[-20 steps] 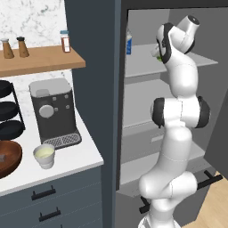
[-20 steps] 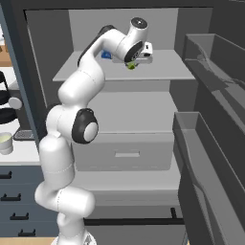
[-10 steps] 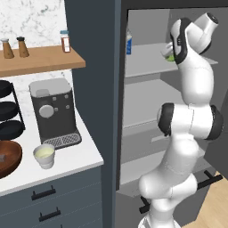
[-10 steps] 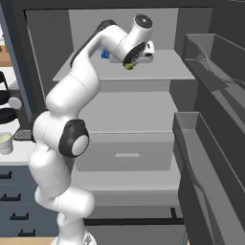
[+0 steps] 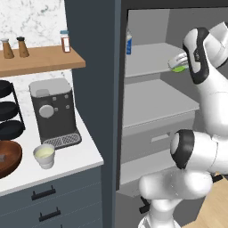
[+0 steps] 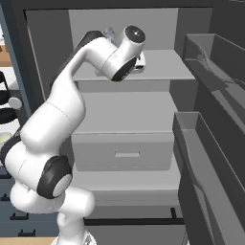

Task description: Grab a lemon wedge from the fridge and one ice cube from the ice bowl, and put them in the glass of lemonade.

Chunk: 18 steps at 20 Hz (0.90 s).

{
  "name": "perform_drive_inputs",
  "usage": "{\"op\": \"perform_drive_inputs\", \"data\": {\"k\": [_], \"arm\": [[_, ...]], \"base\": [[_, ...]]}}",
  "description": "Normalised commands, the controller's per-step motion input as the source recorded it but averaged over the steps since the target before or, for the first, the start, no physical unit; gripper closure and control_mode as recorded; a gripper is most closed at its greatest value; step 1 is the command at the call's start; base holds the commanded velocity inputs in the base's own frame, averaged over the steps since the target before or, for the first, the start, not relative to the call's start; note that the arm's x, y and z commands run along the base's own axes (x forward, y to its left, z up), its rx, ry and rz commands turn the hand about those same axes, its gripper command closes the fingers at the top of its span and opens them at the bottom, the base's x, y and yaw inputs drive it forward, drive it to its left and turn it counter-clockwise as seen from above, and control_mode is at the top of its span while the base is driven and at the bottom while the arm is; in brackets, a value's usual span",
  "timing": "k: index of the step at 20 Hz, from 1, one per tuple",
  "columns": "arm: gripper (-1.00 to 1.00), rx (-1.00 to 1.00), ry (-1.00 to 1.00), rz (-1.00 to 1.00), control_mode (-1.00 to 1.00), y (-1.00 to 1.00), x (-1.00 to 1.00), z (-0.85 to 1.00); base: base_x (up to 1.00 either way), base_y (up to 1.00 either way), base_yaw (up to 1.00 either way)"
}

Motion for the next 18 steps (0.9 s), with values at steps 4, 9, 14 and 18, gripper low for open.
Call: {"op": "perform_drive_inputs", "data": {"k": [4, 9, 14, 18], "arm": [[1.00, -0.06, 0.18, 0.01, -1.00, 0.55, -1.00, -0.11], [1.00, -0.08, 0.32, 0.00, -1.00, 0.36, -0.98, -0.51], [1.00, -0.02, 0.23, 0.00, -1.00, 0.12, -0.90, -0.76], [1.00, -0.04, 0.18, 0.00, -1.00, 0.08, -0.73, -0.59]], "base": [[0.00, 0.00, 0.00], [0.00, 0.00, 0.00], [0.00, 0.00, 0.00], [0.00, 0.00, 0.00]]}}
